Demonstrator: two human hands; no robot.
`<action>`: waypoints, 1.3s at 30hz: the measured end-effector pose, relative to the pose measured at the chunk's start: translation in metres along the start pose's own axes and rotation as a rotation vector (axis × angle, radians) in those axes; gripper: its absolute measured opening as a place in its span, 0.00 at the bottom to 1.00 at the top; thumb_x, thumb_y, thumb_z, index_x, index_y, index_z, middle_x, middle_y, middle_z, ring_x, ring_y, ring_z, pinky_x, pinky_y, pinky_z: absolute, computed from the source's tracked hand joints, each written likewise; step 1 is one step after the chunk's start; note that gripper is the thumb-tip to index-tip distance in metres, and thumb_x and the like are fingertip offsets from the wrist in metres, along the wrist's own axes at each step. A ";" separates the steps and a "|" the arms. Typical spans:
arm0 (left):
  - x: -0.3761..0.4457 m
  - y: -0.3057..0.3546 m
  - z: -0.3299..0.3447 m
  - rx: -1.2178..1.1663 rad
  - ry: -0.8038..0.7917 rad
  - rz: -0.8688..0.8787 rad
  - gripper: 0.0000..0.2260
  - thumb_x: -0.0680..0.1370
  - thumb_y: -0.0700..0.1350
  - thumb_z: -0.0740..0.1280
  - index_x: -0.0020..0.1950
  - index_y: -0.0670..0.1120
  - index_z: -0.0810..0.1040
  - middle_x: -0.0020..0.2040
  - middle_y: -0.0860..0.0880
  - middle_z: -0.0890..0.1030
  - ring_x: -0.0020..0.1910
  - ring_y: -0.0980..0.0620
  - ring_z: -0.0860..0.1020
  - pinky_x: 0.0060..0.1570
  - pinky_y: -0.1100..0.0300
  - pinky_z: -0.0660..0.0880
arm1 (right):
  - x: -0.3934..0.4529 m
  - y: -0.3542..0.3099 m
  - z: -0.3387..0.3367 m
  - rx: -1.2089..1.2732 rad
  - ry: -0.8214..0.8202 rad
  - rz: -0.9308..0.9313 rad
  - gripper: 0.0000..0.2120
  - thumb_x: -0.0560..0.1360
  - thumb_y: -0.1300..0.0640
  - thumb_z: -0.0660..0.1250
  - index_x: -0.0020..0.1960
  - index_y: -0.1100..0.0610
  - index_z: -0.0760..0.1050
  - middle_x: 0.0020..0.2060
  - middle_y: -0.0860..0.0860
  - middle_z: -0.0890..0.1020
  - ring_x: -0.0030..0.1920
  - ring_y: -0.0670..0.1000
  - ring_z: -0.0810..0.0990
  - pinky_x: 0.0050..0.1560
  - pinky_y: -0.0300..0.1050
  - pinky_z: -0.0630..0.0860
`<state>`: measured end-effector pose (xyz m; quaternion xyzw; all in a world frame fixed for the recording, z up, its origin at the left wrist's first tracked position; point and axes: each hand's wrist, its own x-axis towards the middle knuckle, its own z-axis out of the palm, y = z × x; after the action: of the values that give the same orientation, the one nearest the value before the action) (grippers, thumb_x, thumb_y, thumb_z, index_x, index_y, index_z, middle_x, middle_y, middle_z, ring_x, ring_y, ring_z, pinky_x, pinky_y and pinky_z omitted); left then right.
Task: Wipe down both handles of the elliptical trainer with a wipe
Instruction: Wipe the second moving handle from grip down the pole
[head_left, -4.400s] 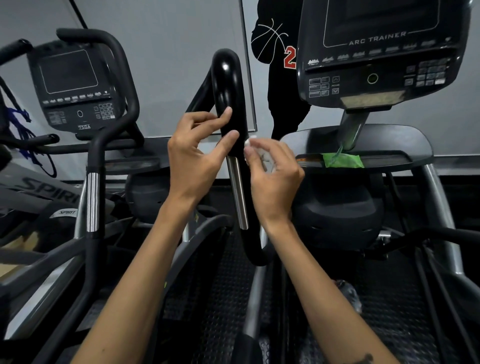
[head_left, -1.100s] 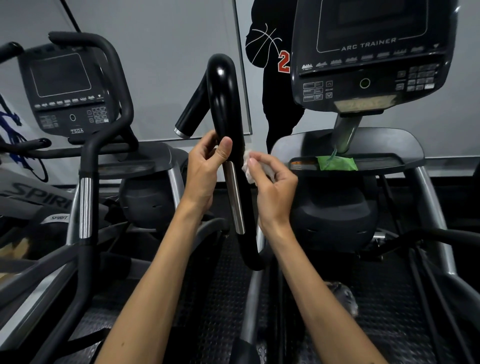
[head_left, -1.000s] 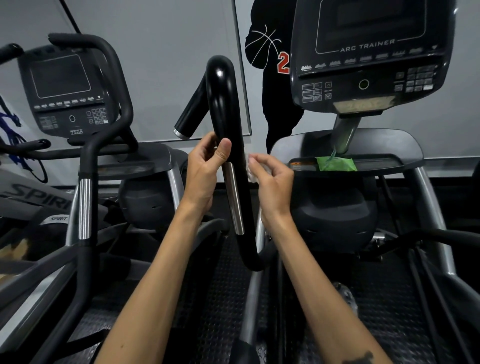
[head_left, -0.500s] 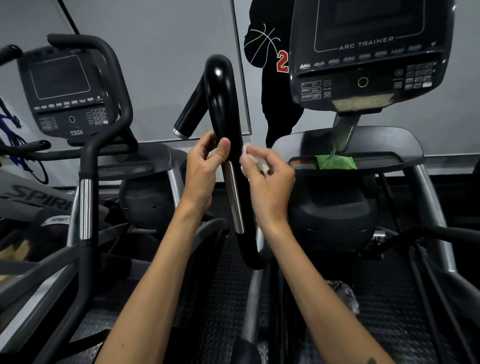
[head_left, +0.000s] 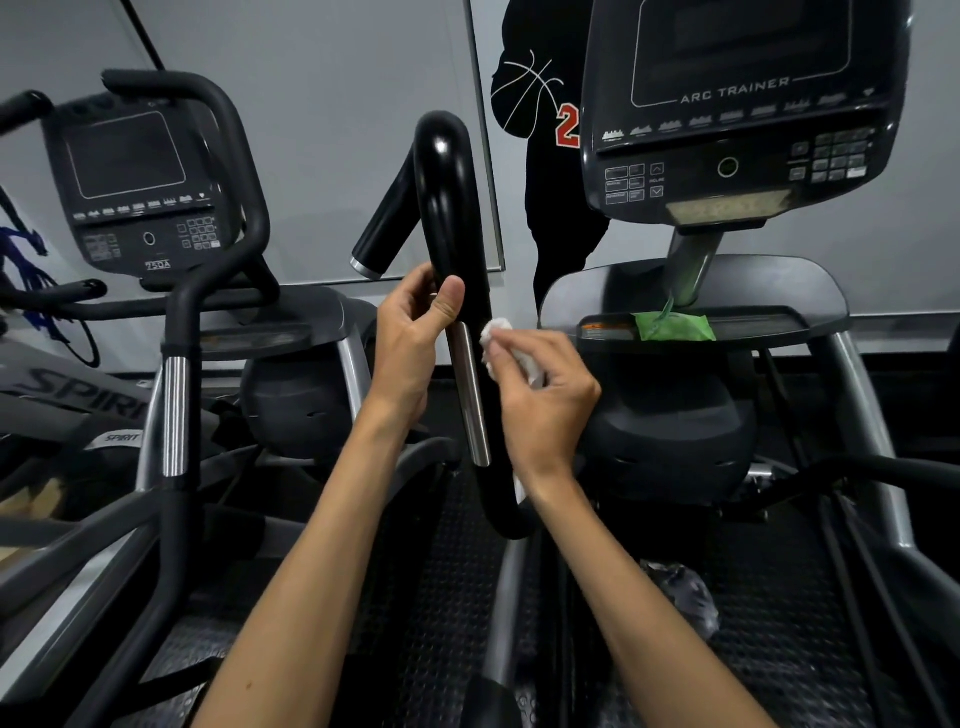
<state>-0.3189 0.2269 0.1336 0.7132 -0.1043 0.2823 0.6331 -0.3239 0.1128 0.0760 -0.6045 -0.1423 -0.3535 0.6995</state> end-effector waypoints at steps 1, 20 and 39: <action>0.000 0.000 0.001 -0.001 0.002 0.003 0.04 0.83 0.43 0.65 0.50 0.46 0.78 0.40 0.59 0.79 0.42 0.60 0.76 0.47 0.66 0.72 | 0.006 -0.001 0.002 0.017 0.011 0.015 0.07 0.72 0.65 0.77 0.50 0.60 0.87 0.44 0.51 0.85 0.46 0.44 0.84 0.50 0.38 0.80; 0.000 -0.003 0.000 -0.024 0.008 0.000 0.05 0.82 0.46 0.66 0.50 0.46 0.79 0.41 0.55 0.78 0.43 0.56 0.74 0.49 0.63 0.73 | 0.006 -0.001 0.001 0.066 -0.019 0.062 0.05 0.72 0.66 0.77 0.48 0.62 0.86 0.45 0.53 0.84 0.47 0.45 0.84 0.50 0.35 0.78; -0.002 -0.005 0.001 -0.074 0.012 -0.014 0.06 0.82 0.46 0.67 0.53 0.46 0.81 0.45 0.51 0.80 0.47 0.54 0.76 0.51 0.62 0.73 | -0.002 0.004 -0.003 0.161 -0.019 0.225 0.05 0.74 0.68 0.75 0.48 0.62 0.86 0.45 0.53 0.86 0.46 0.43 0.85 0.48 0.34 0.79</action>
<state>-0.3177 0.2265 0.1286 0.6882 -0.1061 0.2780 0.6617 -0.3233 0.1105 0.0711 -0.5618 -0.1083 -0.2543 0.7797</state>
